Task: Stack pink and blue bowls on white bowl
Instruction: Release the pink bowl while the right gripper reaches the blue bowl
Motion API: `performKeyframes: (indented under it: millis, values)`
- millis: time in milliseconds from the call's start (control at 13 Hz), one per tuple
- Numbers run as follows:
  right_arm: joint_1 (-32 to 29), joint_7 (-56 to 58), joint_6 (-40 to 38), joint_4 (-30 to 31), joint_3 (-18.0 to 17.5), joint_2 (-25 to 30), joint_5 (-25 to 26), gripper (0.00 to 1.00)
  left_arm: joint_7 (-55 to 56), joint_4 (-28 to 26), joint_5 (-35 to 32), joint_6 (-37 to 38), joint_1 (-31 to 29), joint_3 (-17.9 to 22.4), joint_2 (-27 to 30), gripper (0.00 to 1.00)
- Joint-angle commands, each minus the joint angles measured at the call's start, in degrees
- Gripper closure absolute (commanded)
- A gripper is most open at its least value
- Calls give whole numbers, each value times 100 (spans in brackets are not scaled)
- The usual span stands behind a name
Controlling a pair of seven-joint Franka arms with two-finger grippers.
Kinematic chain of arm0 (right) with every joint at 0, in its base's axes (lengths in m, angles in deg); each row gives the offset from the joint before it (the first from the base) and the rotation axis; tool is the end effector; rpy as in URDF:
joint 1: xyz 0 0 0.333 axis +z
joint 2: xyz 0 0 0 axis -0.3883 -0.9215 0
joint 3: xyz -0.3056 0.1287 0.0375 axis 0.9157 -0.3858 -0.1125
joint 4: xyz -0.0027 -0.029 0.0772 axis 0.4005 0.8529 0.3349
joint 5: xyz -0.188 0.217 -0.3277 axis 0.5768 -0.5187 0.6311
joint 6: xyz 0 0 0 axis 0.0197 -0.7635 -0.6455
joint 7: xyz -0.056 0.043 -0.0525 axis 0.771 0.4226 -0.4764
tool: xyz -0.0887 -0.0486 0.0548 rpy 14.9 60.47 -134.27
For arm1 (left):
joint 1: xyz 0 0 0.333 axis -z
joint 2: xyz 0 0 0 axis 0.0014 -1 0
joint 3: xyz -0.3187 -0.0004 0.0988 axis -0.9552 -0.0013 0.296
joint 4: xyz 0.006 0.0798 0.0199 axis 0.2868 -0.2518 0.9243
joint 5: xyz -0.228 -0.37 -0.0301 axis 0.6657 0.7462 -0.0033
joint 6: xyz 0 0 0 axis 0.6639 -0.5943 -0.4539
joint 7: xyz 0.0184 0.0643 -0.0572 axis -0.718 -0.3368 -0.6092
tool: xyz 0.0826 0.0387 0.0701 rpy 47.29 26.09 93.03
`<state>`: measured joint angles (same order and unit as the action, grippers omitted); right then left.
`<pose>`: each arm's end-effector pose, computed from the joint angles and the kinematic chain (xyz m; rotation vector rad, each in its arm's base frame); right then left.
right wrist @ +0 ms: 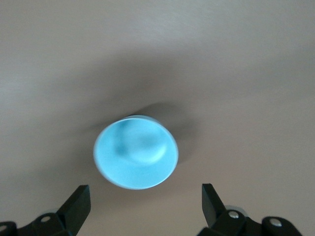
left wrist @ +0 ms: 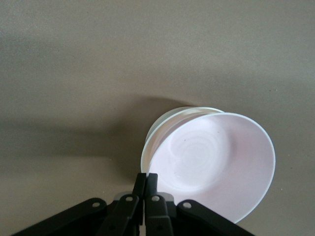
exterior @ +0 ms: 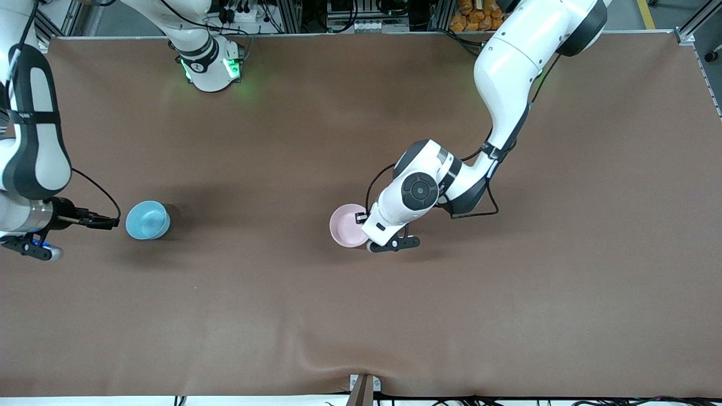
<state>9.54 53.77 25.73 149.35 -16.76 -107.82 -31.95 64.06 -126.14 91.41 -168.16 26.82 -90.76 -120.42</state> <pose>0.6445 -0.1837 0.2955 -3.0545 0.4961 0.3573 0.6203 -0.5019 0.2349 2.8830 0.2266 -0.2241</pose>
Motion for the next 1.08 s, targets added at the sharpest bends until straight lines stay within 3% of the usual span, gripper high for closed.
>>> performKeyframes:
  millis: [0,462,615,692,769,846,1000]
  values:
    - [-137,298,1043,1123,-39,309,60,0,-39,28,-87,19,51,51,-26,100]
    - [-453,448,2391,2066,-66,266,7,3,-39,45,-96,-191,139,60,-237,100]
    - [-453,439,2445,2085,-66,248,-28,27,-39,45,-140,-236,130,60,-255,100]
    - [-453,439,2445,2085,-66,248,-98,39,-48,37,-192,-236,121,60,-263,91]
    - [-453,448,2454,2085,-66,239,-238,48,-39,45,-201,-236,86,60,-316,62]
    - [-444,448,2454,2085,-74,248,-378,59,-48,45,-202,-236,69,51,-325,1]
    - [-427,448,2454,2085,-66,239,-520,76,-4,54,-219,-245,77,60,-273,0]
